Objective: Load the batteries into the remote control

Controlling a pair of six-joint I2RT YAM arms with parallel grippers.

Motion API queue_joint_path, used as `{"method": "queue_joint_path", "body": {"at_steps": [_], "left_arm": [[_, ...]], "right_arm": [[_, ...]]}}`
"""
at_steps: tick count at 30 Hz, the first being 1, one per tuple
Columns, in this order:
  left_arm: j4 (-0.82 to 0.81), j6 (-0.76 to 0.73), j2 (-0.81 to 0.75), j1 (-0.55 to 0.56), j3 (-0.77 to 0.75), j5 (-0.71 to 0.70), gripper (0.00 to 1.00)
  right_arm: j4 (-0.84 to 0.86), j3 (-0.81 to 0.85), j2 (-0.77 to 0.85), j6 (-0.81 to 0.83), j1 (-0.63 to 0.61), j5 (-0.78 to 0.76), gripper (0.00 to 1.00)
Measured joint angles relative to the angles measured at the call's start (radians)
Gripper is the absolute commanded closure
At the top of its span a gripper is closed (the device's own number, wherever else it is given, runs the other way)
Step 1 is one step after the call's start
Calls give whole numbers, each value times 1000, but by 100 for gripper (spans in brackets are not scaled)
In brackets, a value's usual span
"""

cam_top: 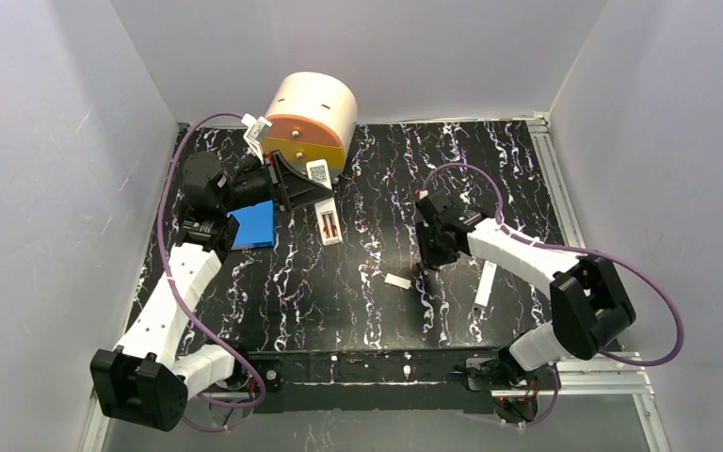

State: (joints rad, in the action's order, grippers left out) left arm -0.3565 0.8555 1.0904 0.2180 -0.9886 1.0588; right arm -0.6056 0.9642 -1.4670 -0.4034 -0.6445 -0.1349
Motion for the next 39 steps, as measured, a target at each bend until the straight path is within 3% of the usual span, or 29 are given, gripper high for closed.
{"method": "queue_joint_path", "body": {"at_steps": [2, 5, 12, 15, 27, 34, 39], "left_arm": [[6, -1, 0, 0, 0, 0, 100], [19, -5, 0, 0, 0, -1, 100], [39, -12, 0, 0, 0, -1, 100], [50, -18, 1, 0, 0, -1, 100], [79, -38, 33, 0, -22, -2, 100], [84, -43, 36, 0, -28, -2, 100], [89, -45, 51, 0, -52, -2, 100]], "right_arm": [[7, 0, 0, 8, 0, -28, 64], [36, -11, 2, 79, 0, -64, 62], [49, -26, -11, 339, 34, 8, 42], [41, -8, -44, 394, 41, 8, 41], [31, 11, -131, 515, 41, 28, 49], [32, 20, -192, 521, 41, 26, 61], [56, 42, -213, 523, 41, 26, 62]]}}
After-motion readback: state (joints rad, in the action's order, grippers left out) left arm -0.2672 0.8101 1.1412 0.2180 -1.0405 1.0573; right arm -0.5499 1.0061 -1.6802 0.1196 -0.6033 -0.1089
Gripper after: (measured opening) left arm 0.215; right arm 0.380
